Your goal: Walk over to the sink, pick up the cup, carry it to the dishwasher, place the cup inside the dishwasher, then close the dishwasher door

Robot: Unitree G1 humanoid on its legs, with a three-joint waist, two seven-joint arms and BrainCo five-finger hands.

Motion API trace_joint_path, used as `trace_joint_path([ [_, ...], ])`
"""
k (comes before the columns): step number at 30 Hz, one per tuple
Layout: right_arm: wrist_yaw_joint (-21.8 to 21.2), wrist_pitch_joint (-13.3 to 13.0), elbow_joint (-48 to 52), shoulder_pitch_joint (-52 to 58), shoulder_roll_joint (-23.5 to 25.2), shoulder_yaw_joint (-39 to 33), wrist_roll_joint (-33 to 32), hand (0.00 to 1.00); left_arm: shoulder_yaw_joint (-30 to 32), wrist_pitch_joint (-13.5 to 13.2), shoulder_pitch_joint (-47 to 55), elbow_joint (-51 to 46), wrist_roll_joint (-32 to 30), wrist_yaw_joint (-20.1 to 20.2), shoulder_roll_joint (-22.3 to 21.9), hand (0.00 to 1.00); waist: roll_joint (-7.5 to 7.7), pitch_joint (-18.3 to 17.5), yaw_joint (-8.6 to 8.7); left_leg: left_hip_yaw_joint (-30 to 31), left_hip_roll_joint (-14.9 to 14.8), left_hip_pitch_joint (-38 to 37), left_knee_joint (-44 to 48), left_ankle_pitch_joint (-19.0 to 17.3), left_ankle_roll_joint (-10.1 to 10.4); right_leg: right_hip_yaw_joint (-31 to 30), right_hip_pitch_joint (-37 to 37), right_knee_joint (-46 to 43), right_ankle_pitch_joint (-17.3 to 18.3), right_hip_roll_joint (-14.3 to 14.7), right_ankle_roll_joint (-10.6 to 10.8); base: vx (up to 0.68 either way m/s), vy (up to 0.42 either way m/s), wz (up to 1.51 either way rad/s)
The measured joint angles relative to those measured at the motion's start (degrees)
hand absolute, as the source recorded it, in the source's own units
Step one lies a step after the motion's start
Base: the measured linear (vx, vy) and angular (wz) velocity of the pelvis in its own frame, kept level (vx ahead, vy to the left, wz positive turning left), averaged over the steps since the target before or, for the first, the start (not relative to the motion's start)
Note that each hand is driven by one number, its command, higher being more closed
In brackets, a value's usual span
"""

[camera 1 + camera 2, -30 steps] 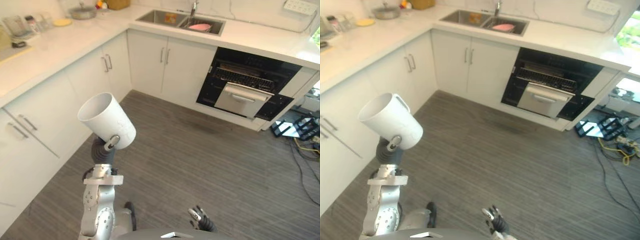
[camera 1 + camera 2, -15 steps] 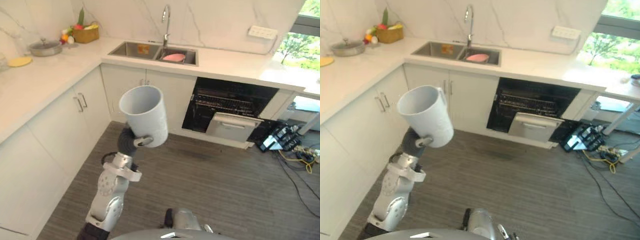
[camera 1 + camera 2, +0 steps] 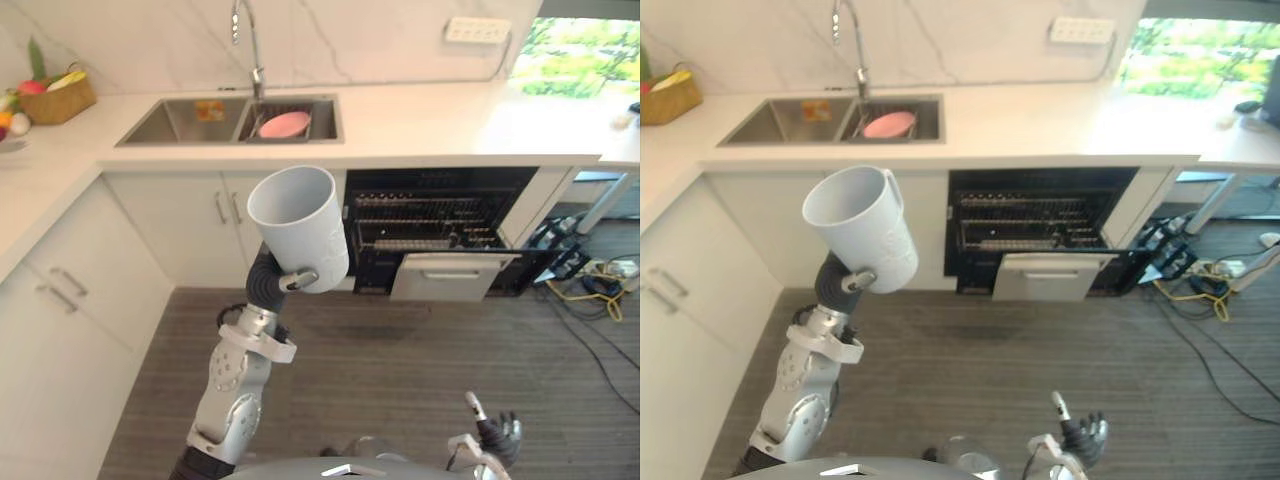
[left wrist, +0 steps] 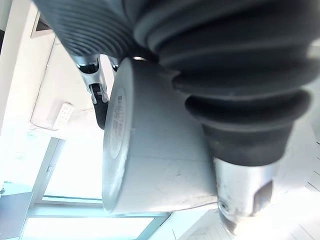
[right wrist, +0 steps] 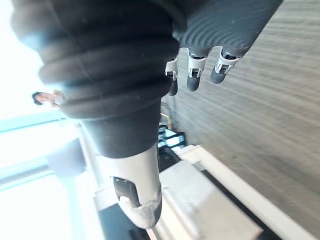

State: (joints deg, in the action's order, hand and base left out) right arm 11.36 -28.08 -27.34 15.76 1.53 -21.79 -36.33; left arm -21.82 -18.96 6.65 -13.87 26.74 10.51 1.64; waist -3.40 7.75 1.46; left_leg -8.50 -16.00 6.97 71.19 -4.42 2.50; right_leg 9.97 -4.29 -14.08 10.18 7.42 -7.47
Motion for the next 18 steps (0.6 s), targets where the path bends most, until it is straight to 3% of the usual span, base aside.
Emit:
trace_joint_path([
  [2,1.12,-1.08,7.54,-0.24,-0.74,2.12,0.10,0.00,0.56,-1.16,1.78,-1.43,-0.01,0.34,0.14,1.00,0.05,-0.06,-0.91,-2.36,-1.28,3.59,-13.13,-6.54,-0.43,-5.24,-3.53,2.70,0.04,0.56,1.17,0.34,0.075,-1.34],
  [3,1.69,-1.20,12.12,-0.62,-1.69,3.98,0.28,0.00,1.01,-1.86,2.65,-1.74,0.03,0.80,0.03,1.00,0.27,-0.24,-0.95,-2.39,-0.29,3.86,-24.79,-8.70,-0.46,-9.11,-4.41,2.56,0.42,0.42,1.21,0.39,0.185,-1.24],
  [4,1.66,-1.37,14.13,-0.97,-2.21,5.00,0.47,0.00,1.40,-2.07,3.35,-2.02,0.07,1.06,0.02,1.00,0.40,-0.31,-1.13,-1.92,0.63,3.83,-30.63,-8.83,-0.45,-10.98,-4.57,2.24,0.95,0.15,1.40,0.42,0.220,-1.51],
  [6,1.25,-1.38,21.92,-1.61,-2.79,7.81,0.81,0.00,1.63,-2.68,6.65,-3.71,0.03,1.06,0.04,1.00,1.80,-0.97,-2.03,3.48,4.81,3.19,-48.72,-6.48,0.39,-18.53,-4.72,0.20,3.75,-1.87,2.86,0.50,0.318,-1.59],
  [7,1.23,-1.33,23.61,-1.57,-2.76,8.23,1.10,0.00,1.62,-2.81,7.43,-3.91,-0.01,1.08,0.09,1.00,2.24,-1.19,-2.11,4.65,5.64,3.20,-51.71,-5.19,0.54,-20.05,-5.00,-0.01,4.51,-2.57,3.35,0.64,0.445,-1.35],
  [8,0.41,-0.64,26.56,-1.21,-2.72,8.46,2.48,0.00,1.60,-2.87,8.57,-4.10,-0.08,1.24,0.10,1.00,2.75,-1.17,-2.27,6.32,6.73,2.84,-55.37,-0.84,0.97,-22.58,-6.11,-0.46,6.37,-3.92,4.94,0.53,0.397,-1.13],
  [9,-1.07,0.10,28.36,-0.50,-2.46,8.70,3.20,0.00,1.40,-3.02,9.61,-4.13,-0.12,2.02,0.34,1.00,3.28,-2.14,-2.35,5.82,8.05,1.34,-55.14,2.71,3.97,-24.25,-7.15,-0.73,8.27,-5.73,6.61,0.63,0.477,-0.91],
  [10,-1.17,0.73,28.84,-0.17,-1.85,8.90,3.29,0.00,1.54,-3.04,9.85,-4.09,-0.13,2.33,0.81,1.00,4.85,-2.54,-1.92,4.54,9.21,0.86,-54.16,1.93,2.55,-24.71,-7.73,-0.68,8.77,-7.50,7.22,0.50,0.391,-0.65],
  [12,-4.42,3.37,31.36,-0.19,-1.76,10.57,4.81,0.00,1.46,-3.62,9.63,-4.75,-0.08,2.41,1.11,1.00,6.83,-2.88,-1.48,2.02,9.93,2.04,-47.73,-2.20,0.18,-25.19,-8.40,1.34,5.91,-10.20,10.17,0.40,0.361,-0.54],
  [15,-7.69,4.76,33.14,-0.49,-1.77,10.22,5.17,0.00,0.78,-3.62,8.13,-4.67,-0.20,2.42,2.89,1.00,7.06,-3.53,-0.60,1.72,10.92,0.05,-46.14,-3.70,-1.09,-24.41,-10.04,2.70,0.10,-11.93,11.67,0.27,0.290,-0.43],
  [16,-7.70,4.82,33.13,-0.35,-1.75,10.09,5.16,0.00,0.61,-3.61,7.71,-4.67,-0.38,2.41,2.97,1.00,7.18,-3.93,-0.29,1.74,11.42,-0.69,-46.99,-4.04,-1.13,-23.90,-9.94,2.08,-0.35,-12.26,11.64,0.21,0.210,-0.14],
  [18,-7.68,5.59,33.01,0.44,-1.42,9.63,4.84,0.00,-1.01,-3.08,5.47,-3.48,-0.85,2.40,2.98,1.00,6.22,-4.77,0.83,1.90,12.64,-5.32,-53.00,-6.81,-1.27,-19.69,-3.91,-10.85,-0.37,-12.27,11.67,0.20,0.198,-0.09],
])
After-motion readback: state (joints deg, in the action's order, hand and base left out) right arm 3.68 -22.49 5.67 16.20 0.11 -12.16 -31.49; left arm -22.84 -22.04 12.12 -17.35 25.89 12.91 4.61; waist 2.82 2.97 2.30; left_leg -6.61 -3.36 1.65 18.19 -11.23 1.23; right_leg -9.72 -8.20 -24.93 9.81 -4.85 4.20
